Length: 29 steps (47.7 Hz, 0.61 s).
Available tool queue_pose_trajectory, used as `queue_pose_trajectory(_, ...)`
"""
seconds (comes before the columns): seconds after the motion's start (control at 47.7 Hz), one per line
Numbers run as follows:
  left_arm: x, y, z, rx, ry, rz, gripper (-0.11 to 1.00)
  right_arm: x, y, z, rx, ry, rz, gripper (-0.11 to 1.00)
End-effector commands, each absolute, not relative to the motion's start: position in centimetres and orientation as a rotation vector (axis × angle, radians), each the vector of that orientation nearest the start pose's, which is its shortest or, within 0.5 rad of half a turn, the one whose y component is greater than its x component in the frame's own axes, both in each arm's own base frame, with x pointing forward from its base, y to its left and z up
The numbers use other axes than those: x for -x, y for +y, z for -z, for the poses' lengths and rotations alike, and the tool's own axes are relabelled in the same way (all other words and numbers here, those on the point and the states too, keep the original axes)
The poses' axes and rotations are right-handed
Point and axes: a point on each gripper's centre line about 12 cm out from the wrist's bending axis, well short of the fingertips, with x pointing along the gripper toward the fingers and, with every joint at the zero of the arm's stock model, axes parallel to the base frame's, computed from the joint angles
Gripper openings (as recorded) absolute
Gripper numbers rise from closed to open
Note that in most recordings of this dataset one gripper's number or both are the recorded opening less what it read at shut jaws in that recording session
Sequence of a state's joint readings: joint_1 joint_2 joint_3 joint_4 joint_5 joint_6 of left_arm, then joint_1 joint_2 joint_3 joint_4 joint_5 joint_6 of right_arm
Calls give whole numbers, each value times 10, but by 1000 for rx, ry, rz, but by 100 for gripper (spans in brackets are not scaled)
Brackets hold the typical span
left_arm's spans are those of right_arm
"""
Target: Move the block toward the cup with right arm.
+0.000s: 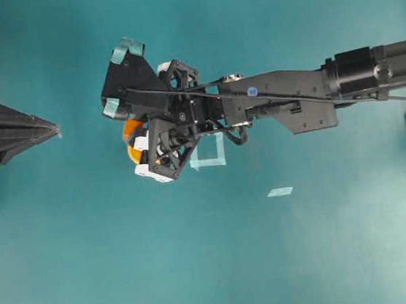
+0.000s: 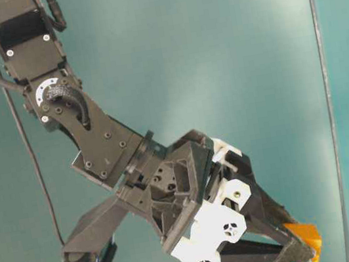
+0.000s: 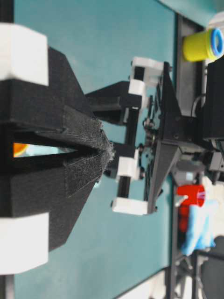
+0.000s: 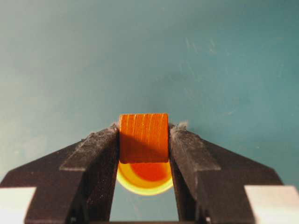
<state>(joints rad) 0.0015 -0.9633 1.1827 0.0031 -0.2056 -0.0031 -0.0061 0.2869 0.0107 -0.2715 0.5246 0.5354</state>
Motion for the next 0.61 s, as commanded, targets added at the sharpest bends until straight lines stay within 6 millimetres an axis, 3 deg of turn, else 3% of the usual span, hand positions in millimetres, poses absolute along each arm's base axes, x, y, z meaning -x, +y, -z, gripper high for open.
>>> queue_pose_trajectory(0.0, -202, 0, -291, 2, -9, -1, 0, -509, -18, -242, -234, 750, 248, 39)
queue_pose_trajectory(0.587, -202, 0, -290, -1, -8, -1, 0, -508, -18, -240, -233, 762, 252, 39)
